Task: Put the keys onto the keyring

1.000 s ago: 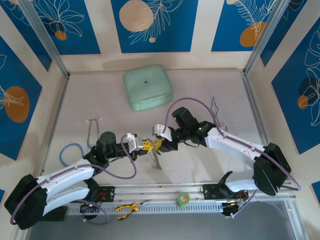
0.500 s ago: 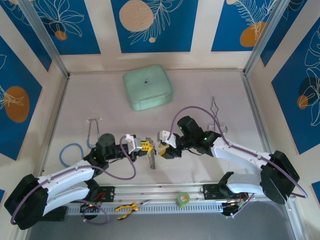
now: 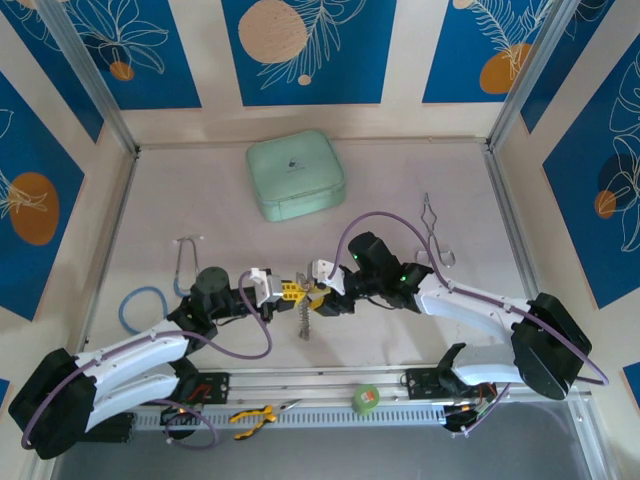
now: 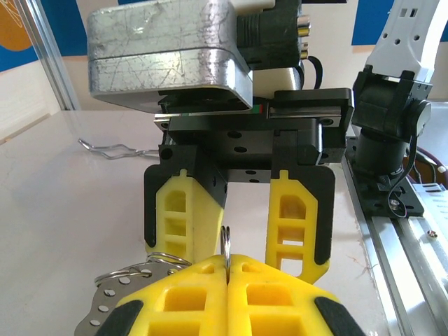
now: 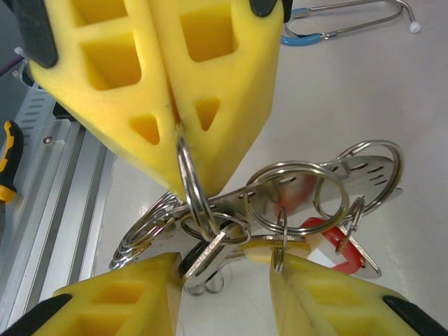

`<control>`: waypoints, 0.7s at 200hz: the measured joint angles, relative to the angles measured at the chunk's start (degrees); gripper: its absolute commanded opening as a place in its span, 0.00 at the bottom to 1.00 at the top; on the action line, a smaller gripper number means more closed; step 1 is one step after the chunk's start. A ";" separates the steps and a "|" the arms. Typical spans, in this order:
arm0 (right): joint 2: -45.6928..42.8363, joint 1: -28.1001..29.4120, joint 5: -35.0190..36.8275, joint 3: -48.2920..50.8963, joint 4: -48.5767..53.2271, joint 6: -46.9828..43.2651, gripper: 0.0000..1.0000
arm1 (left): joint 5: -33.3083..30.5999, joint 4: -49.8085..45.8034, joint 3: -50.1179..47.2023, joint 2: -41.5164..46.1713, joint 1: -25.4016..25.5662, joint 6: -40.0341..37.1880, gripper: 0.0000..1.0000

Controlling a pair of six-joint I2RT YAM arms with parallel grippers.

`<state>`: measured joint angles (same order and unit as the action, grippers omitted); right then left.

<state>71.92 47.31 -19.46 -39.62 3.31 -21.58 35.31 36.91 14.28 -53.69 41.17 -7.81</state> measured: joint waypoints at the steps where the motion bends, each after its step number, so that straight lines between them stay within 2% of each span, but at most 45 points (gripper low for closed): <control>1: 0.00 0.00 0.00 0.00 -0.04 0.07 0.36 | 0.00 0.00 0.00 0.00 0.00 0.00 0.00; 15: 0.00 0.11 0.20 0.17 -0.94 0.59 0.31 | 0.00 0.00 0.00 0.00 0.00 0.00 0.00; 46: 0.00 0.63 1.53 0.94 -3.21 1.25 0.13 | -0.24 0.00 -0.02 0.00 0.00 0.00 0.00; 62: -0.15 0.74 2.40 1.53 -3.87 1.57 0.07 | -0.48 -0.07 -0.07 0.15 0.00 0.00 0.00; 103: -3.76 0.74 4.79 1.92 -1.95 1.03 0.02 | -1.49 -0.72 -0.20 1.14 0.00 -0.22 0.00; 140: -6.67 1.01 7.10 -0.37 4.76 -0.48 0.01 | -1.51 -1.92 -0.20 1.31 0.00 -0.26 0.00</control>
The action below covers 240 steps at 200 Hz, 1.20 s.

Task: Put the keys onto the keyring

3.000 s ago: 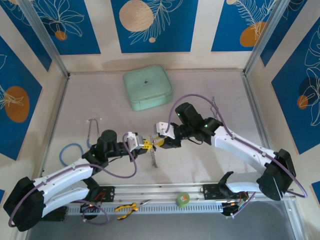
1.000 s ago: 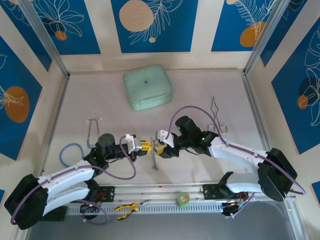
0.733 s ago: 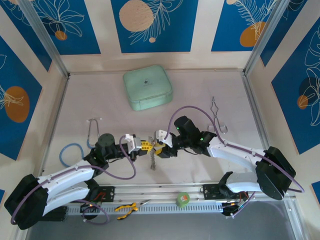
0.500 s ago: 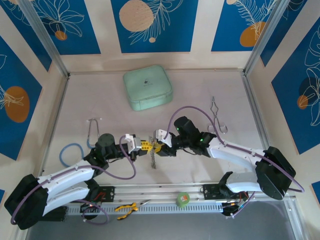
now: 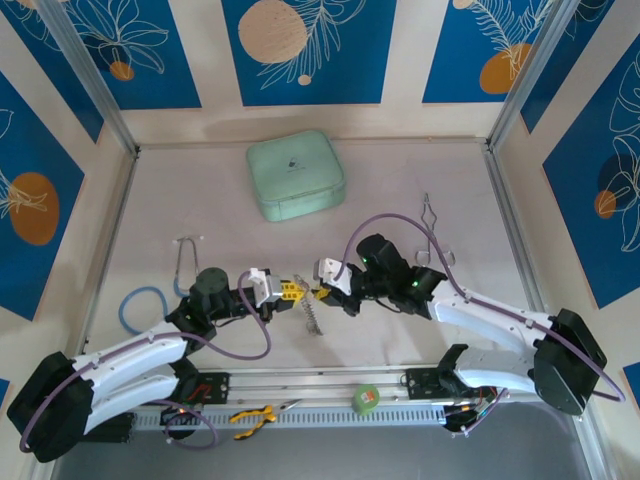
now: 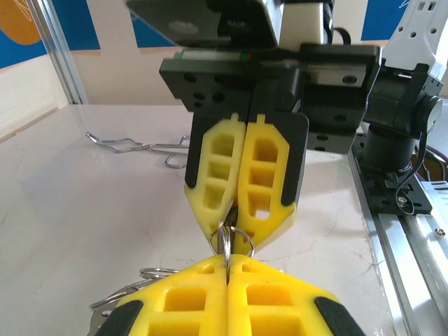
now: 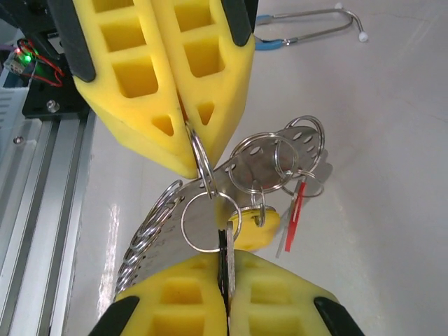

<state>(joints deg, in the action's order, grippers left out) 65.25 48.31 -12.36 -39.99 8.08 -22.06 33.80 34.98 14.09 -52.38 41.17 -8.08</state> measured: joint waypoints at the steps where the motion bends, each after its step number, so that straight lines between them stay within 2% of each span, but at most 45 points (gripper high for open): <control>1: 0.00 0.04 0.13 -0.20 0.35 -0.02 0.01 | 0.00 0.00 0.00 0.00 0.00 0.00 0.00; 46: 0.70 1.84 2.82 -5.27 5.81 -3.37 0.00 | 0.00 -0.33 0.00 0.00 0.00 -0.02 0.00; 137: 5.11 1.99 5.95 -7.58 9.79 -4.98 0.00 | 0.02 -0.37 0.00 0.04 0.00 -1.07 0.00; 232: -0.17 2.10 6.80 -7.82 9.86 -7.13 0.00 | 0.00 -6.43 3.21 -1.14 0.00 -3.61 0.00; 240: -0.20 2.10 7.10 -7.82 10.10 -7.32 0.00 | -0.02 -6.67 3.34 -1.31 0.00 -3.69 0.15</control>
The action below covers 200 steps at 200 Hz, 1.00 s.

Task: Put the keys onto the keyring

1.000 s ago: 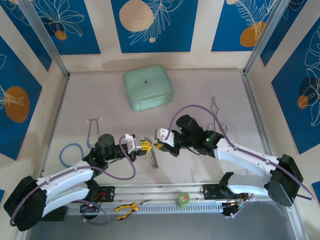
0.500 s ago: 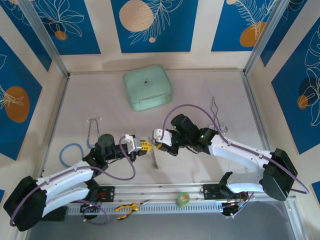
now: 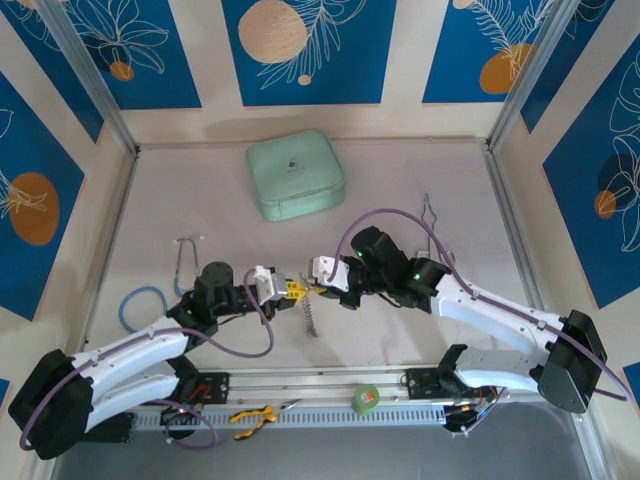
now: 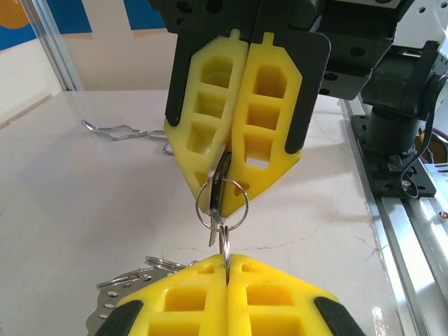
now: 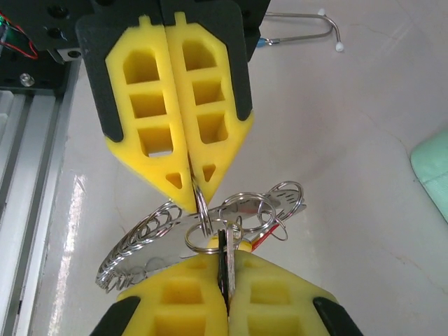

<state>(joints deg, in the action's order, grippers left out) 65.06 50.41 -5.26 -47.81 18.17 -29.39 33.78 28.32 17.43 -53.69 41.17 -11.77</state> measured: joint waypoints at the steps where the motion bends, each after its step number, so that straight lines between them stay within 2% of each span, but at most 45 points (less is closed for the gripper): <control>1: 0.00 0.00 0.02 0.00 0.04 0.00 0.00 | 0.00 -0.02 0.02 -0.04 0.00 0.02 0.18; 16: -0.02 0.11 0.85 0.00 0.79 -0.26 0.00 | -0.31 -0.20 0.04 -0.02 0.02 -0.04 0.48; 36: -0.13 0.11 2.69 0.00 0.79 -0.42 0.00 | -1.97 1.57 -0.48 0.96 0.11 2.43 0.75; 41: -0.11 0.11 3.43 0.00 0.81 -0.46 0.00 | -2.71 2.54 -0.90 1.79 0.13 2.91 0.87; 58: 0.61 0.11 5.18 -0.55 1.05 -0.76 0.00 | -6.49 5.40 -2.14 5.70 0.13 5.68 0.97; 68: 1.92 0.11 5.64 -1.62 1.31 -0.87 0.00 | -10.29 6.34 -2.45 8.96 0.13 6.56 1.00; 86: 4.79 0.28 5.75 -4.20 1.25 -0.87 0.00 | -20.06 6.69 -2.45 14.95 0.13 8.22 1.00; 122: 12.00 2.99 2.80 -10.36 -1.36 -0.50 0.00 | -49.70 2.91 -2.43 26.99 0.11 10.62 0.97; 140: 15.65 4.17 -0.20 -13.22 -5.60 1.77 0.00 | -61.44 1.70 -2.43 31.71 0.11 11.10 0.95; 166: 19.91 4.37 -3.82 -14.84 -14.56 6.86 0.00 | -70.42 -0.04 -1.90 33.20 0.11 11.37 0.96; 200: 26.34 2.95 -4.15 -16.02 -18.80 10.47 0.00 | -75.23 -2.12 -1.62 29.79 0.11 11.93 0.96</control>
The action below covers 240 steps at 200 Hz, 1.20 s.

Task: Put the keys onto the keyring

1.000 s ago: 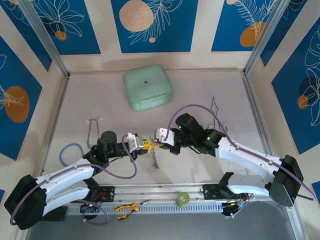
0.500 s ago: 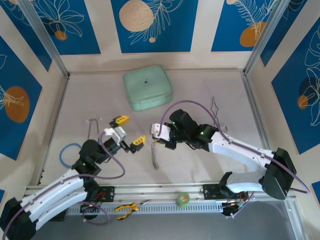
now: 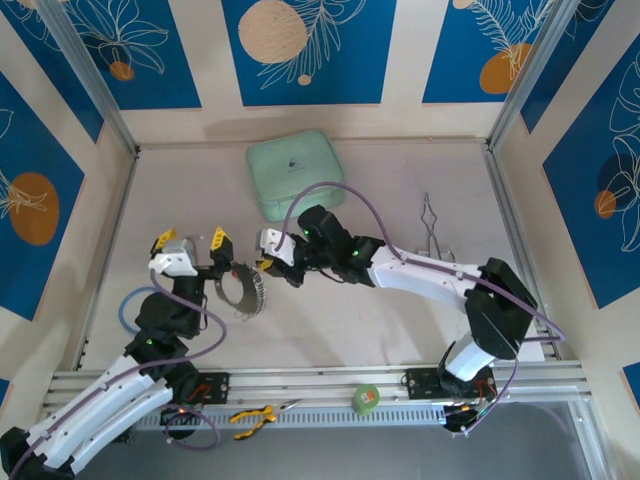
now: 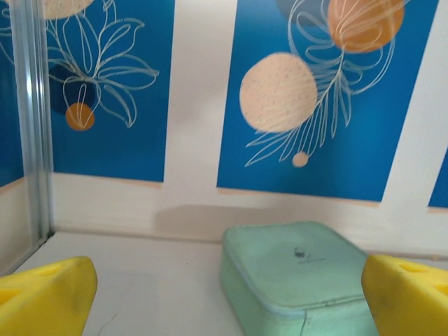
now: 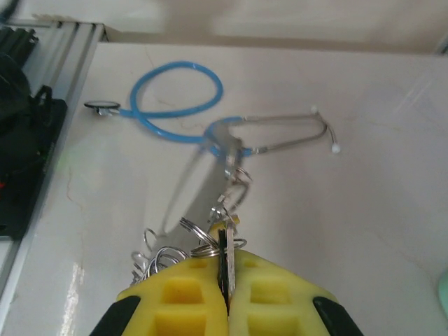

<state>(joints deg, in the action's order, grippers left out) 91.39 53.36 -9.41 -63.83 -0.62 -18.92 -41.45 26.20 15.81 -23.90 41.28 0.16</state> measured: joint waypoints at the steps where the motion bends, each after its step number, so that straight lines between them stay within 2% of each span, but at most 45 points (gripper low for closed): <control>1: 0.11 -0.07 0.04 0.00 0.04 0.00 0.00 | -0.02 -0.04 0.00 -0.11 0.00 0.00 0.96; 39: 1.73 -4.46 3.78 3.72 4.52 -0.81 0.00 | -1.75 -0.74 0.24 -5.05 0.00 0.46 0.97; 82: 1.40 -8.98 12.90 7.39 18.23 -8.04 0.01 | -1.77 -1.25 1.11 -9.07 0.00 0.70 0.98; 146: 1.42 -9.53 29.18 10.10 32.00 -16.79 0.05 | -2.58 -1.22 1.11 -9.97 0.00 1.31 0.98; 175: 1.42 -9.66 34.49 10.69 35.19 -18.51 0.14 | -2.80 -1.22 1.11 -11.69 0.00 1.29 0.98; 222: 0.83 -12.31 37.59 13.33 40.09 -18.84 0.36 | -2.75 -1.25 1.11 -17.07 -0.02 0.83 1.00; 233: -0.59 -13.22 37.44 13.38 40.79 -18.78 0.51 | -2.73 -1.25 1.11 -18.32 -0.17 0.22 1.00; 240: -1.84 -13.88 36.83 13.40 41.00 -18.38 0.56 | -2.56 -1.27 1.18 -19.08 -0.28 -0.28 1.00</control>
<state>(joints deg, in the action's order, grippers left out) 89.56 39.48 27.42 -50.43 40.38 -37.30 -44.01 24.93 16.99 -42.98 40.99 -0.12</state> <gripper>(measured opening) 0.465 0.997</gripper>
